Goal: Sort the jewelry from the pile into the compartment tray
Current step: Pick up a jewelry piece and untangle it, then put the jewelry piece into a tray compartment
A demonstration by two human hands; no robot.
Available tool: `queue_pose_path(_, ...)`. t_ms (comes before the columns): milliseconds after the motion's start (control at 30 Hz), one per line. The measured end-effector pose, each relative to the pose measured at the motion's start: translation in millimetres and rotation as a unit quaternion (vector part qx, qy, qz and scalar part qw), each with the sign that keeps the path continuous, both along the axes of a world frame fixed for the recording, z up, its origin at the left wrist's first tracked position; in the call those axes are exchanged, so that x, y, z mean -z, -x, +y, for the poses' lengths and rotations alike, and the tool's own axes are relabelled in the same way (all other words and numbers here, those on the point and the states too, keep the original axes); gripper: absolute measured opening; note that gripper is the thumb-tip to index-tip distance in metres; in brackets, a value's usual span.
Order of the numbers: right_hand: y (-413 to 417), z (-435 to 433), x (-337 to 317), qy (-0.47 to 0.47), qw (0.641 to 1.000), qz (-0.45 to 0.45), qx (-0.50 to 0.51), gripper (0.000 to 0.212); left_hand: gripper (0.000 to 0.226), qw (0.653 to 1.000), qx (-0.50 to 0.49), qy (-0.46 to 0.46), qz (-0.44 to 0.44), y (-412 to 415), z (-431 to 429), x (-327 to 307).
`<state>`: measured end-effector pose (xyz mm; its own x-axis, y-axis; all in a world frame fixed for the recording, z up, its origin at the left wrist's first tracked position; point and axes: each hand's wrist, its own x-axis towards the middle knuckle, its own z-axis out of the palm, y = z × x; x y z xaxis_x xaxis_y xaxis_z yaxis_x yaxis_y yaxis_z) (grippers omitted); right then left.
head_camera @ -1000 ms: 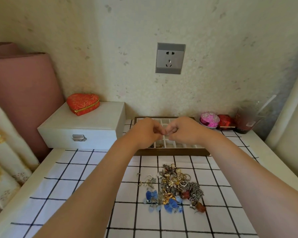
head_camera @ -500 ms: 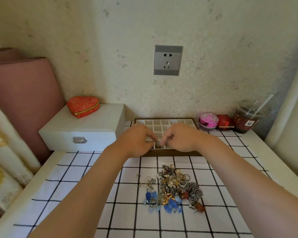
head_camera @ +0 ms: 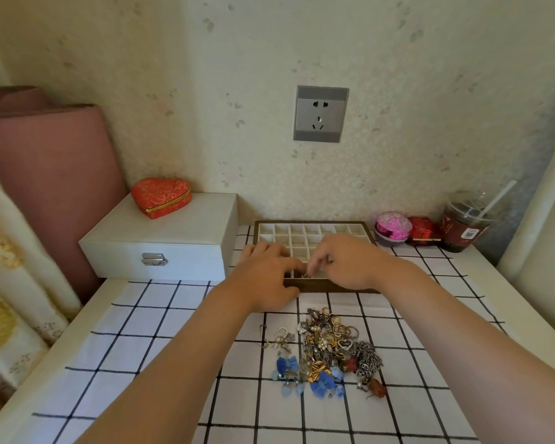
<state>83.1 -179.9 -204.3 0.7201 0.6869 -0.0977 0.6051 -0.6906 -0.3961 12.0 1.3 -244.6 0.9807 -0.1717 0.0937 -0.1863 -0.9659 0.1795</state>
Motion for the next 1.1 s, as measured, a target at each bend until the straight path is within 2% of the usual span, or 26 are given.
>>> queue_pose_path(167,3.9,11.6,12.9,0.045,0.998,-0.04,-0.032,0.047,0.048,0.999,-0.004,0.036,-0.007,-3.7,3.2,-1.0)
queue_pose_path(333,-1.9,2.6,10.3,-0.027,0.998,-0.053,0.021,0.04,0.051,1.0,-0.002,0.02,0.007,-1.8,1.7,3.7)
queue_pose_path(533,4.8,5.1,16.9,0.061,0.995,-0.078,-0.014,0.035,0.04,0.998,0.0,0.055,-0.018,-3.3,5.0,3.0)
queue_pose_path(833,6.2,4.7,15.0,0.028,0.998,-0.056,0.009,0.028,0.045,0.997,-0.005,0.056,-0.043,0.0,6.2,5.4)
queue_pose_path(933,11.0,-1.1,9.6,-0.003,0.996,-0.081,0.026,0.026,0.047,0.997,-0.005,0.061,-0.047,8.6,7.0,1.6)
queue_pose_path(1100,33.9,-13.3,7.9,-0.014,0.996,-0.092,0.009,0.028,0.034,0.993,-0.024,0.092,-0.075,34.6,8.3,-11.0)
